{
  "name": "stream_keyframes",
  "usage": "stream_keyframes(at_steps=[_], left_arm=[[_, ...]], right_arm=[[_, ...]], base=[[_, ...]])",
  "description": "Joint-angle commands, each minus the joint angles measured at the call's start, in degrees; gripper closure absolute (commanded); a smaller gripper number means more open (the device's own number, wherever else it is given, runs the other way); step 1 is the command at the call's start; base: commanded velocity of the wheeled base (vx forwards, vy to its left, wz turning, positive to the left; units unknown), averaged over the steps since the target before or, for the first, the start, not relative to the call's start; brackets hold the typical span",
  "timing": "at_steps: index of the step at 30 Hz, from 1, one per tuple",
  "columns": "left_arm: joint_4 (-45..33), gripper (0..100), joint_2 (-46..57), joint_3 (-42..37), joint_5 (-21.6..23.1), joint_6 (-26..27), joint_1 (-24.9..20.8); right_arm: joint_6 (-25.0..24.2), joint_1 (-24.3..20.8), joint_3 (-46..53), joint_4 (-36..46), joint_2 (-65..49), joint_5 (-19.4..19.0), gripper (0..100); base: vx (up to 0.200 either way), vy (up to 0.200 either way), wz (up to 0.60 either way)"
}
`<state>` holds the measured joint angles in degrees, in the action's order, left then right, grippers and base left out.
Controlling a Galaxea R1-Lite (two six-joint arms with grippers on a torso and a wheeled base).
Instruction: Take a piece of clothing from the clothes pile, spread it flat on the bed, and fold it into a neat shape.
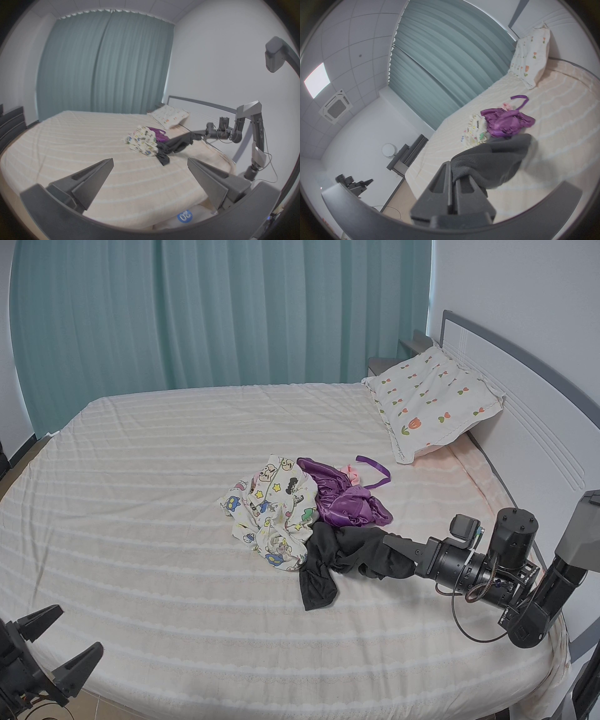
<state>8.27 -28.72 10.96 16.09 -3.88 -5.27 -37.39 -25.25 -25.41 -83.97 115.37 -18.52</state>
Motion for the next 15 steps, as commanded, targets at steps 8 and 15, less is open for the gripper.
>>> stream_keyframes(at_steps=[8,15], left_arm=[[20.2,0,-43.8,6.2,-4.8,-1.8,-23.5],[25.7,0,-56.6,9.8,-13.6,-5.4,-33.6]], right_arm=[[-0.2,-6.1,3.6,-2.3,-16.2,-0.4,100],[-0.2,-6.7,7.2,-2.3,-20.9,-0.4,100]], base=[[0.000,0.000,0.00],[0.000,0.000,0.00]])
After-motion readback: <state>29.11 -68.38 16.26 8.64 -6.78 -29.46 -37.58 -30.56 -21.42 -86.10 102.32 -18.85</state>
